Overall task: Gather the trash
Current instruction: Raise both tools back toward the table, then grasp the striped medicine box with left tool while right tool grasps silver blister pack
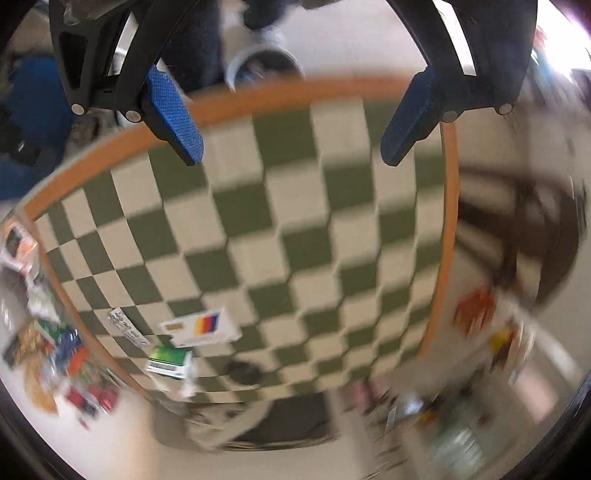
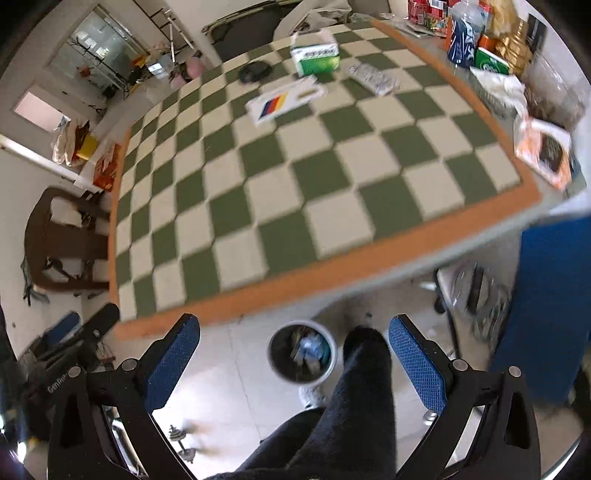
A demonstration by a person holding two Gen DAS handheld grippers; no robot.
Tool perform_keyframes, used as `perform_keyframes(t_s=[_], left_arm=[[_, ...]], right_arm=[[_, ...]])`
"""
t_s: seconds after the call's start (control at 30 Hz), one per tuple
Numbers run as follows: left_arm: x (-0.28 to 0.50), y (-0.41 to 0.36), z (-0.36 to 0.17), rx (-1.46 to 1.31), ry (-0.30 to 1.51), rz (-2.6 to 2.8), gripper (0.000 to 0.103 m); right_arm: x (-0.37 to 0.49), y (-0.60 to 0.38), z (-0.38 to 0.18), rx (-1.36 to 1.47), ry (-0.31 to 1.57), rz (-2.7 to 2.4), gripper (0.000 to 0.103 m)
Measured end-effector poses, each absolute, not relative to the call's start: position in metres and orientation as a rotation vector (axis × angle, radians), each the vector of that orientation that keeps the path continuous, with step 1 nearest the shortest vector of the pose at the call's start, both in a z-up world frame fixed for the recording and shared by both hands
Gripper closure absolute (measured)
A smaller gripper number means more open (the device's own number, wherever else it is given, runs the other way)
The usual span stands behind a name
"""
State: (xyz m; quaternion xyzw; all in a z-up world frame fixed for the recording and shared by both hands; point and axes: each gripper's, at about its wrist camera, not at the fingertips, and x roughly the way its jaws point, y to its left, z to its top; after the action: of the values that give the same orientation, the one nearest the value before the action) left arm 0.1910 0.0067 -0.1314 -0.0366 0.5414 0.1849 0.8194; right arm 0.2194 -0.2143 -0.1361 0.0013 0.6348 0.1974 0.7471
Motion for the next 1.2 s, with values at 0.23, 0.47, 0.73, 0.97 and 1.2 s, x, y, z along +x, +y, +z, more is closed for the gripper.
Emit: perform_keyframes(t_s=[0.23,0.47,0.73,0.97,1.2], left_arm=[[0.367,0.003,-0.159,0.226,1.275,0.205,0.005],[0.475,-0.016,-0.232,0.508,1.475,-0.092,0.006],[0.512,-0.023,-0.271,0.522,1.595,-0.283,0.025],[0.512,-0.009,-0.27,0.26,1.609,-0.089,0.026],[0.441,0.039,-0.276,-0.489,1.626,0.333,0.025]], right_arm=[[0.394,-0.221,-0.178,-0.022,1.451,0.374,0.0],[0.529,-0.216,-0.239,-0.041,1.544,0.329,0.0],[0.59,-0.207,-0.283,-0.051,1.626,0.343,0.0],[0.615,-0.181,-0.3,-0.099,1.565,0.369,0.0],[0.618,-0.148,-0.309,-0.297,1.454,0.358,0.005]])
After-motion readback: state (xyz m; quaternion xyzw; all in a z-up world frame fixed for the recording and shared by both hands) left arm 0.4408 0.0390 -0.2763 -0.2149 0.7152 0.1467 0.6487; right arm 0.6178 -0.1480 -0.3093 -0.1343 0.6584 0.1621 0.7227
